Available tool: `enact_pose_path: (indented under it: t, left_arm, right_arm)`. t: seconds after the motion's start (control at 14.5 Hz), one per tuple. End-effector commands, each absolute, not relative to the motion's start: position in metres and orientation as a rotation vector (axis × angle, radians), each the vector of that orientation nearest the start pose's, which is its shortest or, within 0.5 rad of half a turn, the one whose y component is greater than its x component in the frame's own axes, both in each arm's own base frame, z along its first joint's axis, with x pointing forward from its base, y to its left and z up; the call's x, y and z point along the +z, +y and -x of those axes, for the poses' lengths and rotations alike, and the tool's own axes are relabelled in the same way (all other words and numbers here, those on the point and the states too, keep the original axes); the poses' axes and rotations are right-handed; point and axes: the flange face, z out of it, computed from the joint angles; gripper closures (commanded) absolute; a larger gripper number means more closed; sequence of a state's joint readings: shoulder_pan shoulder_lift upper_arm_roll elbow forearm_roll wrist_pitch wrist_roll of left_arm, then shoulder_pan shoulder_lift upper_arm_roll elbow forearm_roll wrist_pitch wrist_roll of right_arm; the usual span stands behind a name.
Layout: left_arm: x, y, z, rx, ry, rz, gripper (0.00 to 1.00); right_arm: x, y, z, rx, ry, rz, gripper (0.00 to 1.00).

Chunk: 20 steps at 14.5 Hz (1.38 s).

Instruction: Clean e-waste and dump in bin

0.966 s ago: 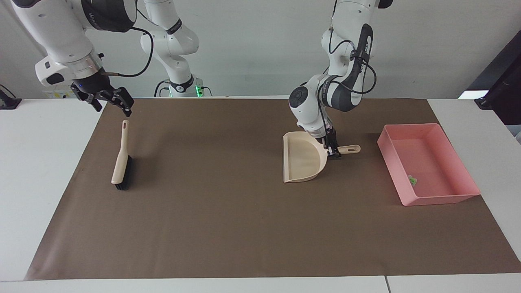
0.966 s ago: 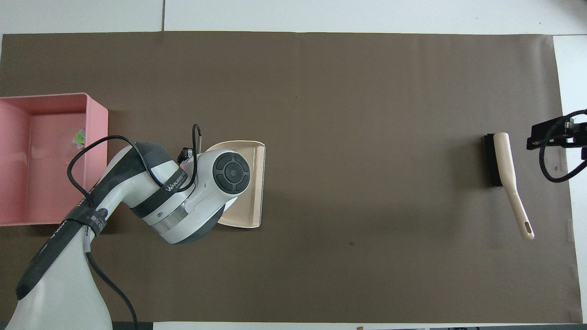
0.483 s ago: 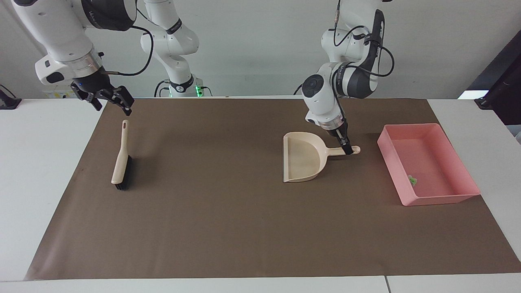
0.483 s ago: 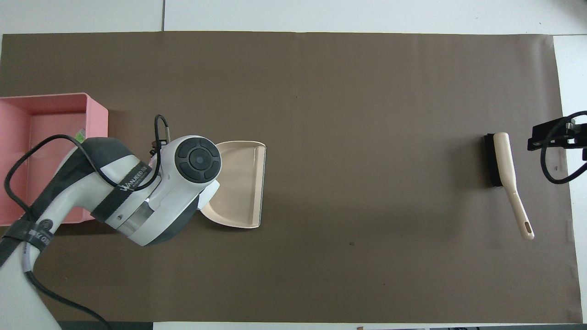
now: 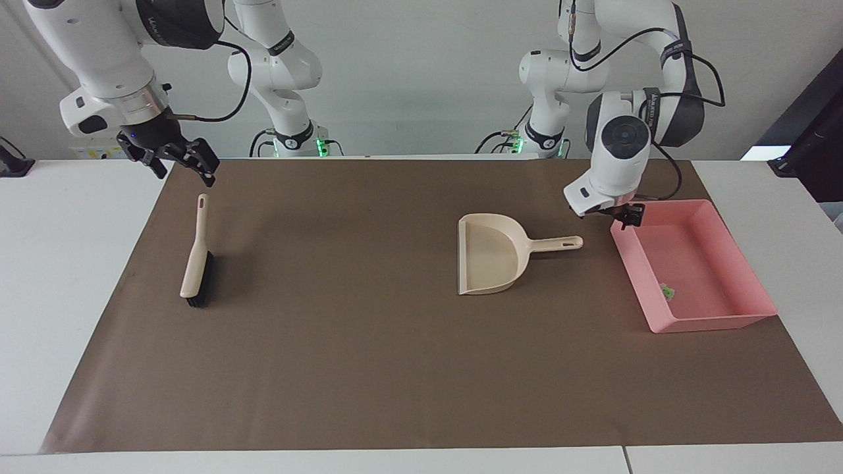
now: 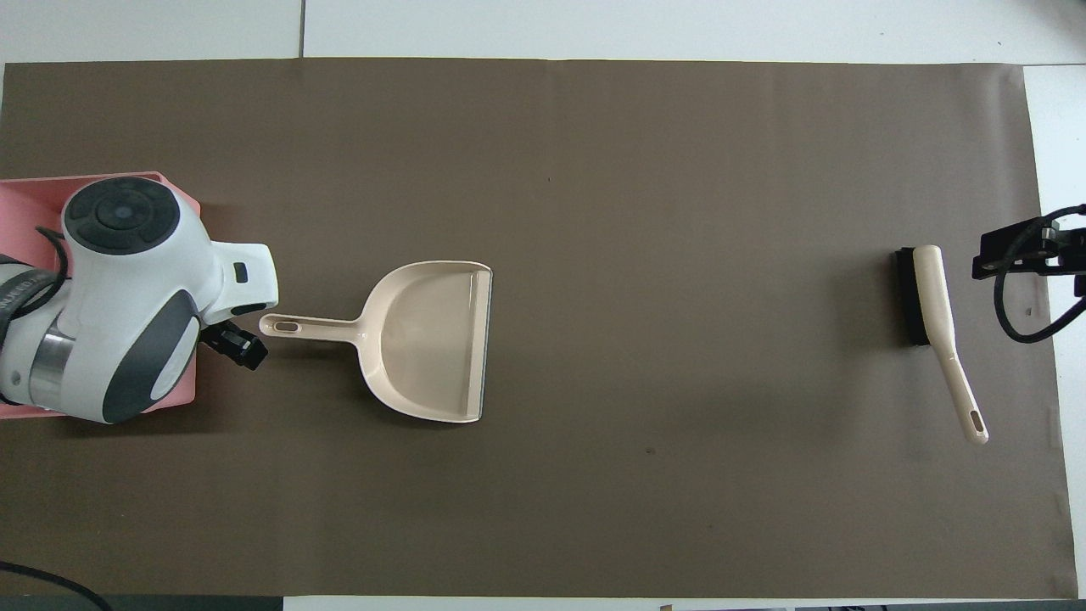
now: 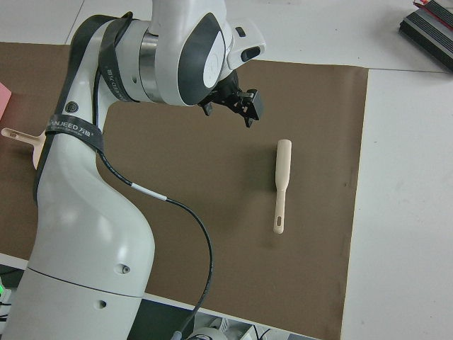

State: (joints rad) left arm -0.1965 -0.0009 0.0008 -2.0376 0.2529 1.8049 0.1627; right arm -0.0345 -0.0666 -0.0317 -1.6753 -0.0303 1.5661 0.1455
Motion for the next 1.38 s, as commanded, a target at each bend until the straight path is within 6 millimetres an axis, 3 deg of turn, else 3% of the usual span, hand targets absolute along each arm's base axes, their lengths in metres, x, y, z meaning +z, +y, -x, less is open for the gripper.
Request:
enact_pose_path:
  t: [0.0,0.41,0.69,0.9,1.31]
  left_arm:
    - [0.467,-0.047,-0.523,0.268,0.369,2.930,0.02]
    - [0.576,0.005,-0.541,0.176,0.120,3.086,0.02]
    - [0.616,0.003,-0.552,0.207,0.108,3.104,0.02]
    - [0.633,-0.002,-0.548,0.183,0.118,3.127,0.02]
    - [0.621,-0.001,-0.532,0.224,0.123,3.125,0.02]
  right_arm:
    - [0.626,-0.035,-0.522,0.102,0.313,3.157,0.00]
    - [0.633,-0.028,-0.522,0.105,0.302,3.147,0.00]
    - [0.632,-0.028,-0.526,0.052,0.294,3.147,0.00]
    - [0.631,-0.027,-0.525,0.054,0.303,3.146,0.00]
    - [0.631,-0.029,-0.525,0.057,0.301,3.145,0.00]
